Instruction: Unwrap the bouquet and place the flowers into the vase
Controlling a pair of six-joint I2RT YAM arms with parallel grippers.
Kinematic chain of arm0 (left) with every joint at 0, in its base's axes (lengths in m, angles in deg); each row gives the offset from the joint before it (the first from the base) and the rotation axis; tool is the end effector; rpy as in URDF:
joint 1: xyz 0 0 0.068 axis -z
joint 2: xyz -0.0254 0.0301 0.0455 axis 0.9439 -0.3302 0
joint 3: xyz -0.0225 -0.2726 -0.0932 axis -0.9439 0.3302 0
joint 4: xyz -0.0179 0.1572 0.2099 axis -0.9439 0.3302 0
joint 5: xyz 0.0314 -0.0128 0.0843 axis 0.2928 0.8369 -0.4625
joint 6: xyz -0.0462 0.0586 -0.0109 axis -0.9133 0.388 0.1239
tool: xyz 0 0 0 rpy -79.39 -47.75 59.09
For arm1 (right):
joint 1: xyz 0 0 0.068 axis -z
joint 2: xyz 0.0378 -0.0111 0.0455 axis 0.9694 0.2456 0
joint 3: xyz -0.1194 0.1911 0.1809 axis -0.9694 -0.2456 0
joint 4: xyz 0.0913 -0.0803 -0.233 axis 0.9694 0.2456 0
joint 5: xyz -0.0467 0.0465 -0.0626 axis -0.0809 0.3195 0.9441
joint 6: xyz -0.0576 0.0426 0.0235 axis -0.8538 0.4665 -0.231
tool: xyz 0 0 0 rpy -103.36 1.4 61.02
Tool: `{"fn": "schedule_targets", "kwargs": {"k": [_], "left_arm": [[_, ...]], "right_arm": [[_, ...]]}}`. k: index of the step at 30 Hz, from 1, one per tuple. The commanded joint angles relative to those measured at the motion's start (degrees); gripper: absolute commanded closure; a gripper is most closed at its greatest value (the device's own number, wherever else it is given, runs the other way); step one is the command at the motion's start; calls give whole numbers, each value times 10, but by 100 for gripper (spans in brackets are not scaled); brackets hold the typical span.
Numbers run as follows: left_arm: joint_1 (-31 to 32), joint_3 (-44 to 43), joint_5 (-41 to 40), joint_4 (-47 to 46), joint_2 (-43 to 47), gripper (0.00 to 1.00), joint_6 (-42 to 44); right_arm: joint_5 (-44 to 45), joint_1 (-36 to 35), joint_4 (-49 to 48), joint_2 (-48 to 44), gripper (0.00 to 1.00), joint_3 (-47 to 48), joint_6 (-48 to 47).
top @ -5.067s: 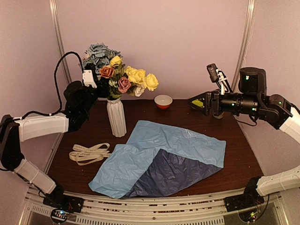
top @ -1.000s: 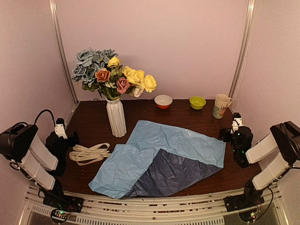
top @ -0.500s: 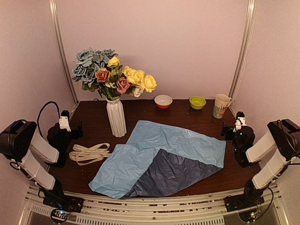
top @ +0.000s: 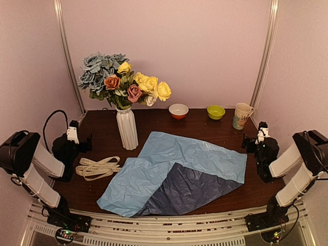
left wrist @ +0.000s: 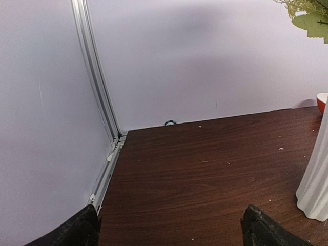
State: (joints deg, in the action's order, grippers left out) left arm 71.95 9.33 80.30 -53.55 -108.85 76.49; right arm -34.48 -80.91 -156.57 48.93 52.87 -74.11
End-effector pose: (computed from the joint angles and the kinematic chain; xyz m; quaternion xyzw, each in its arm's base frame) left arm 0.2725 -0.0039 0.1642 0.0006 0.7204 0.0059 0.6936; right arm 0.2680 0.0119 0.1680 0.0567 0.7063 -0.0159 0.7054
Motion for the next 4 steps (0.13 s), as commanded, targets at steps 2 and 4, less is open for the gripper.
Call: {"fn": "schedule_targets", "kwargs": {"k": [2,4], "left_arm": [[1,-10,17,-9,-3,2,11],[1,-10,17,-9,-3,2,12]], "right_arm": [[-26,12,18,-5,0,8,11],[-26,12,-7,0,0,3,7]]}}
